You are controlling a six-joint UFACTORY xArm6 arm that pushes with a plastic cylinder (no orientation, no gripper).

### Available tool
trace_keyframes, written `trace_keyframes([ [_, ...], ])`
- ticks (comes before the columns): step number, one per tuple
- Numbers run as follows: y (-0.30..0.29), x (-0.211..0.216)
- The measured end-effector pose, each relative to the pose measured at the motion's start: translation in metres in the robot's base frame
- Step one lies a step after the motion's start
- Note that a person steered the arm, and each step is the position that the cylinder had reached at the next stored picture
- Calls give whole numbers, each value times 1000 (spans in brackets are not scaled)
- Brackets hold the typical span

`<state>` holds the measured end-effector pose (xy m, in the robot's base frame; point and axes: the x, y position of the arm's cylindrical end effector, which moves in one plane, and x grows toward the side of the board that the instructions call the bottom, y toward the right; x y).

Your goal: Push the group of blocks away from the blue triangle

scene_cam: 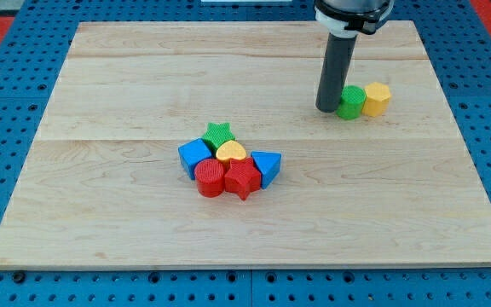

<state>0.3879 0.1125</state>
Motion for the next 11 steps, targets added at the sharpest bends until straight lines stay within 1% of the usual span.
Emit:
trace_keyframes([
  [3, 6, 86],
  [4, 14, 88],
  [5, 38, 98],
  [6, 30, 111],
  [7, -47, 146],
  [8, -73, 157],
  [9, -131, 117],
  [10, -137, 64],
  [11, -139, 30],
])
